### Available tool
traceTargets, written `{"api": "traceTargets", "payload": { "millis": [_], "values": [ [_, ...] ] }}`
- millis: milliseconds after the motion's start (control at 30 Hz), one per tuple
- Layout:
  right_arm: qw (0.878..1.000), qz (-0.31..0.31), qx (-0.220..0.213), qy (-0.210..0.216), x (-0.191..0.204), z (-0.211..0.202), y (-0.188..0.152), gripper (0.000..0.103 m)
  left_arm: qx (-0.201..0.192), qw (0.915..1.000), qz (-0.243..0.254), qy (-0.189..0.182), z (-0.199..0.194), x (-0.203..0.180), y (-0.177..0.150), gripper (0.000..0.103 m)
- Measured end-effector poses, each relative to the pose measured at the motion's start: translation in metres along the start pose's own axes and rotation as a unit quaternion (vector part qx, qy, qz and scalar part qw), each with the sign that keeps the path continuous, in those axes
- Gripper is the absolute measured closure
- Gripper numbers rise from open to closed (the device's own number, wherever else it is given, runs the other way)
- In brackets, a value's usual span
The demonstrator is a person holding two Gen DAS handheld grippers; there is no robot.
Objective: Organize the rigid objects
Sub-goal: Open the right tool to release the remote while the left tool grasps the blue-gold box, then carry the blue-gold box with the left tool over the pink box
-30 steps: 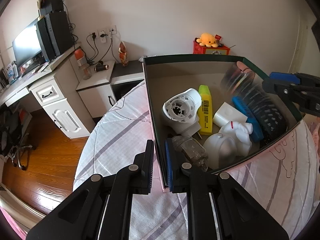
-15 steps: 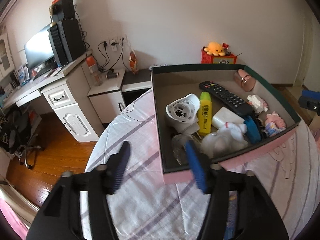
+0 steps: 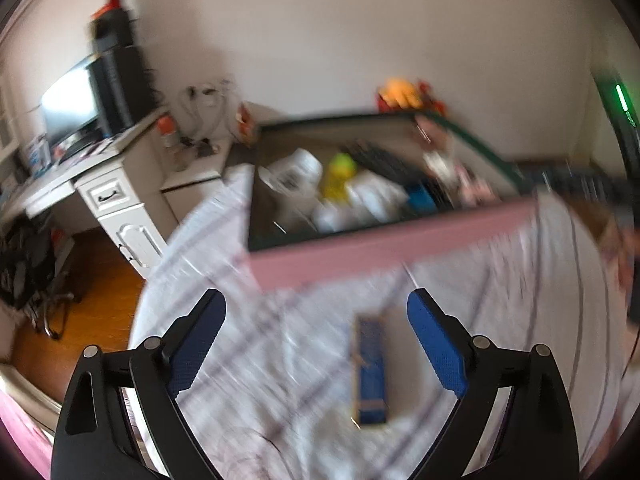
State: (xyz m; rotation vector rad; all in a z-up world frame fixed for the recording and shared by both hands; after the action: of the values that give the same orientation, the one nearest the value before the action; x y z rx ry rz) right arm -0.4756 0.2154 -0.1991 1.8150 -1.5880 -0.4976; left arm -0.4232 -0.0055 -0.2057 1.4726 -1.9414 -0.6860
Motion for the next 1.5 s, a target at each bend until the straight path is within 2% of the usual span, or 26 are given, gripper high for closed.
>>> {"api": "traceTargets", "payload": {
  "millis": [67, 133, 167, 200, 267, 667, 733, 867, 933, 1000, 1300, 1367, 1500],
  "values": [
    [1.0, -0.001, 0.003, 0.005, 0.002, 0.001, 0.0, 0.06, 0.018, 0.9992, 0.035, 0.006, 0.009, -0.015, -0.011, 0.012],
    [1.0, -0.003, 0.003, 0.004, 0.004, 0.002, 0.001, 0.06, 0.047, 0.9977, 0.049, 0.002, 0.022, -0.024, -0.022, 0.035],
    [1.0, -0.004, 0.003, 0.004, 0.005, 0.003, 0.002, 0.06, 0.058, 0.9975, 0.041, 0.004, 0.028, -0.023, -0.027, 0.065],
    [1.0, -0.005, 0.003, 0.004, 0.006, 0.004, 0.002, 0.06, 0.066, 0.9974, 0.027, -0.006, 0.032, -0.02, -0.029, 0.081],
    [1.0, -0.006, 0.004, 0.003, 0.007, 0.005, 0.003, 0.06, 0.063, 0.9979, 0.007, -0.013, 0.033, -0.013, -0.028, 0.082],
    [1.0, -0.002, 0.028, -0.011, 0.001, 0.025, 0.005, 0.061, 0.054, 0.9964, -0.039, 0.052, 0.029, 0.042, -0.021, 0.082],
    [0.999, 0.0, 0.032, -0.006, 0.001, 0.028, 0.005, 0.075, 0.052, 0.9958, -0.045, 0.06, 0.029, 0.049, -0.017, 0.082],
    [0.999, -0.002, 0.044, -0.01, 0.0, 0.031, 0.007, 0.079, 0.049, 0.9948, -0.054, 0.071, 0.029, 0.062, -0.011, 0.083],
    [0.999, -0.001, 0.051, -0.014, -0.003, 0.034, 0.007, 0.085, 0.046, 0.9943, -0.059, 0.076, 0.028, 0.068, -0.008, 0.082],
    [0.998, 0.005, 0.057, -0.014, -0.006, 0.037, 0.006, 0.088, 0.04, 0.9943, -0.063, 0.076, 0.025, 0.072, -0.005, 0.082],
    [0.998, 0.001, 0.061, -0.018, -0.005, 0.036, 0.006, 0.088, 0.03, 0.9947, -0.072, 0.068, 0.016, 0.081, -0.002, 0.082],
    [0.998, 0.0, 0.061, -0.018, -0.005, 0.037, 0.007, 0.088, 0.026, 0.9955, -0.072, 0.056, 0.013, 0.081, 0.0, 0.082],
    [0.998, 0.001, 0.062, -0.018, -0.006, 0.037, 0.007, 0.088, 0.019, 0.9956, -0.069, 0.06, 0.008, 0.082, 0.007, 0.082]
  ]
}}
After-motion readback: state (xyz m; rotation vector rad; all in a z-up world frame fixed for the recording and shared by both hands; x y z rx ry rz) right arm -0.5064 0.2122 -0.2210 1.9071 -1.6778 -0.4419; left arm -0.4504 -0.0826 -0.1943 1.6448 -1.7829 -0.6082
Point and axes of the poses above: each gripper's, at about its wrist camera, not at the fingertips, and z roughly the way its jaws point, x to its left, y to its top, the point moved 5 cm from there along z, roughly the way its jaws point, and after that the axes turned 2 degrees about y, right-handed, at the moved point
